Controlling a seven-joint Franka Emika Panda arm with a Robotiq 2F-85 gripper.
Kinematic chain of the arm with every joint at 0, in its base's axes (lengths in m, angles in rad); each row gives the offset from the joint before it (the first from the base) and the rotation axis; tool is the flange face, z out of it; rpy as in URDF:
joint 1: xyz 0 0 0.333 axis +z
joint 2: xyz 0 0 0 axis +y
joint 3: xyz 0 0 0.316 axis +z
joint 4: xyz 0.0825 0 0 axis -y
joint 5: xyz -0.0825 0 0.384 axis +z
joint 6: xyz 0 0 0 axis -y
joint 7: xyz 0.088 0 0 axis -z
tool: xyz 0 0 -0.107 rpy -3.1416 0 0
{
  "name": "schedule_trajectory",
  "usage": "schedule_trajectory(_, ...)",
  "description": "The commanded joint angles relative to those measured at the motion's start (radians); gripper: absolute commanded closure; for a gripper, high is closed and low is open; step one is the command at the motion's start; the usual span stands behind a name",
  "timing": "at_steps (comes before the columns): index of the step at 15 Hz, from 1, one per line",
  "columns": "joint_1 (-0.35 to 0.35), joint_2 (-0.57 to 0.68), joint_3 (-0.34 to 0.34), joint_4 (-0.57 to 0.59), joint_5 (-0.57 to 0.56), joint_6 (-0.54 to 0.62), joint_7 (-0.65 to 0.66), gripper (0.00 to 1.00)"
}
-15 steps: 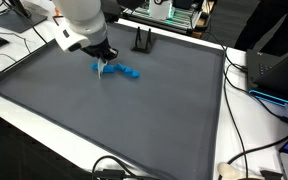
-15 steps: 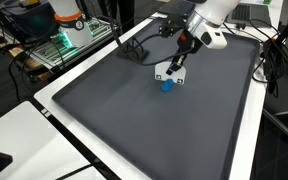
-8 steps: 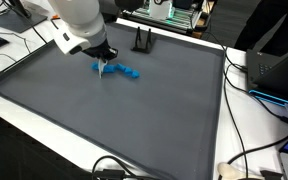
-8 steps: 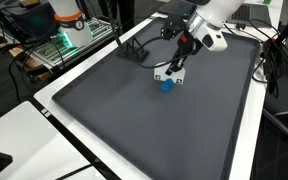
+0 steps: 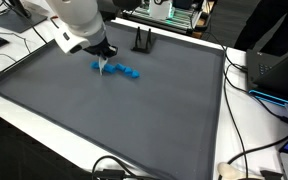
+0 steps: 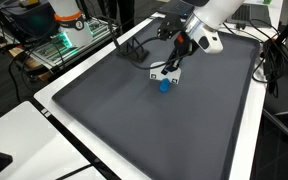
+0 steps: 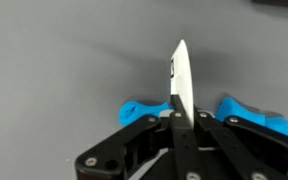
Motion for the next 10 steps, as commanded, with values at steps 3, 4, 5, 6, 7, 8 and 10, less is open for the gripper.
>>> schedule_trajectory(3,-0.024,-0.009,0.011,-0.042,0.009,-0.064,-0.014,0.99)
schedule_trajectory(4,-0.025,-0.014,0.013,-0.043,0.012,-0.071,-0.013,0.99)
schedule_trajectory(5,-0.026,-0.017,0.012,-0.043,0.013,-0.079,-0.011,0.99)
schedule_trajectory(6,-0.027,-0.023,0.012,-0.046,0.011,-0.092,-0.014,0.99)
schedule_trajectory(7,-0.031,-0.029,0.014,-0.049,0.015,-0.100,-0.017,0.99)
schedule_trajectory(8,-0.031,-0.036,0.012,-0.054,0.012,-0.112,-0.018,0.99)
schedule_trajectory(10,-0.036,-0.051,0.015,-0.067,0.016,-0.134,-0.021,0.99)
